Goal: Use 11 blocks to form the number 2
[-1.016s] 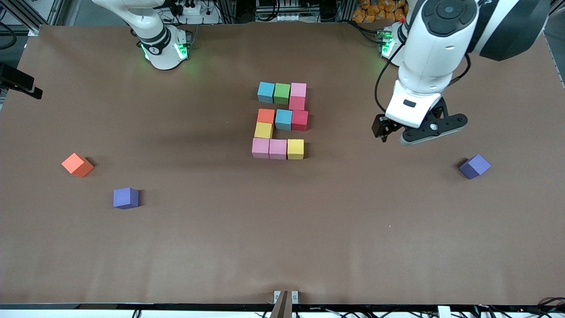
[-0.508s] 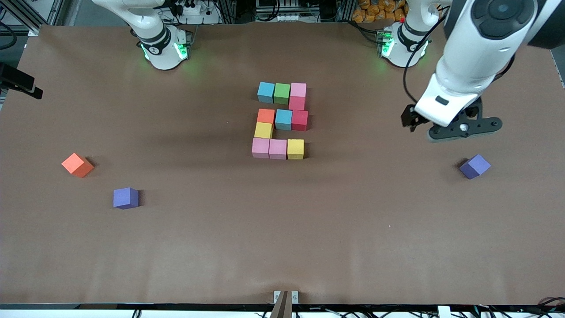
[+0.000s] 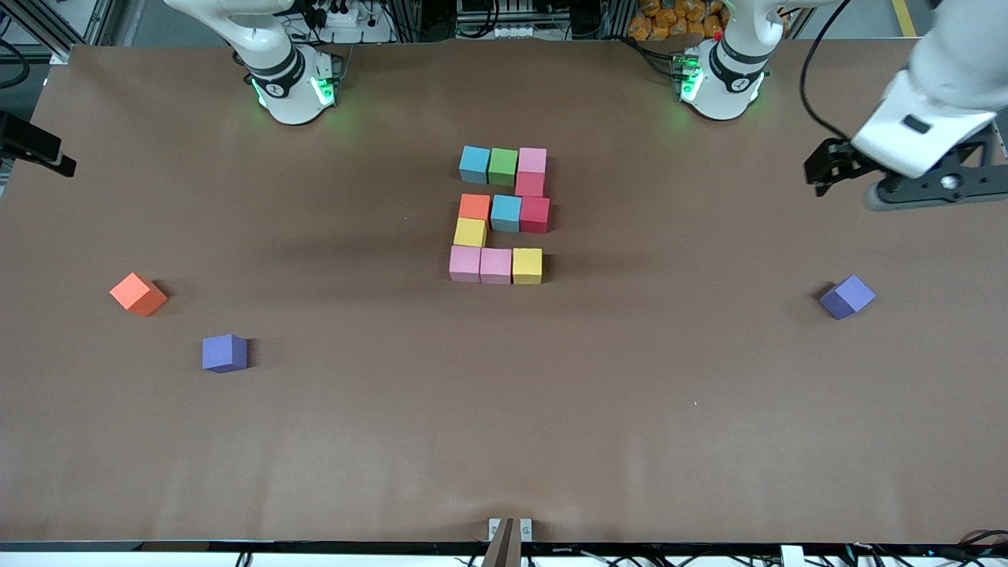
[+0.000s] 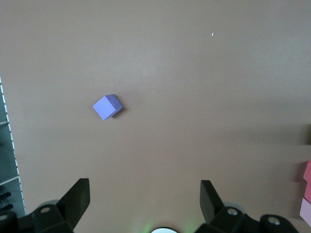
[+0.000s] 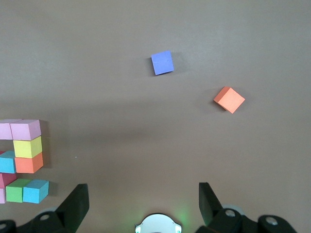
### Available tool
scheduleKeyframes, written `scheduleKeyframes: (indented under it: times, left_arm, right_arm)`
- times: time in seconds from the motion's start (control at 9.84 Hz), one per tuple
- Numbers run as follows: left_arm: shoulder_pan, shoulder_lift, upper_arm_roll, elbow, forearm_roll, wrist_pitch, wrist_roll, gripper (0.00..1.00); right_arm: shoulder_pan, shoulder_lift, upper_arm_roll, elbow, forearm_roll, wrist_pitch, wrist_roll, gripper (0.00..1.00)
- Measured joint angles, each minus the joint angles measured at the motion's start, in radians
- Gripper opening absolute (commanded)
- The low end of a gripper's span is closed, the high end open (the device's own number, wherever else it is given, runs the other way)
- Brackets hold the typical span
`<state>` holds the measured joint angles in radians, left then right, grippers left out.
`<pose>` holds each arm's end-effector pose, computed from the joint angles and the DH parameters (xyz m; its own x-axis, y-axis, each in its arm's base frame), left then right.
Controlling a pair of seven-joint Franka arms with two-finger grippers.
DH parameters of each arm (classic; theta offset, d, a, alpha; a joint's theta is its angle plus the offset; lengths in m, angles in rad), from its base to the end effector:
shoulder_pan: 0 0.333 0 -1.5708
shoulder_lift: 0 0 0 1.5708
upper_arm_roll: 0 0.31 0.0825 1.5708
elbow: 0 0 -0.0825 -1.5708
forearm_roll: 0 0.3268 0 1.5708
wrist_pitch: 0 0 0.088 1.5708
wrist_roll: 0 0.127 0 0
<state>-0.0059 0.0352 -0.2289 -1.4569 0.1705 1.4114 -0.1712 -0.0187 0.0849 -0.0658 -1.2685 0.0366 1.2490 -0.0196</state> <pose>0.4823 -0.0887 0.6164 0.9980 -0.0391 -0.0490 -0.0470 -0.9840 -0.1721 0.4829 -0.0336 0.6506 0.9932 -0.0532 -0.1033 -0.0568 -0.9979 -0.0322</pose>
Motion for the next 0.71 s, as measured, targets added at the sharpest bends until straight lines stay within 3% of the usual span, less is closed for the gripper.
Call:
scheduleKeyframes:
  times: [0.71]
  left_arm:
    - [0.012,-0.002,0.146,-0.003,-0.131,0.057,0.076,1.00]
  right_arm:
    - [0.000,0.000,0.000,0.000,0.000,0.000,0.003,1.00]
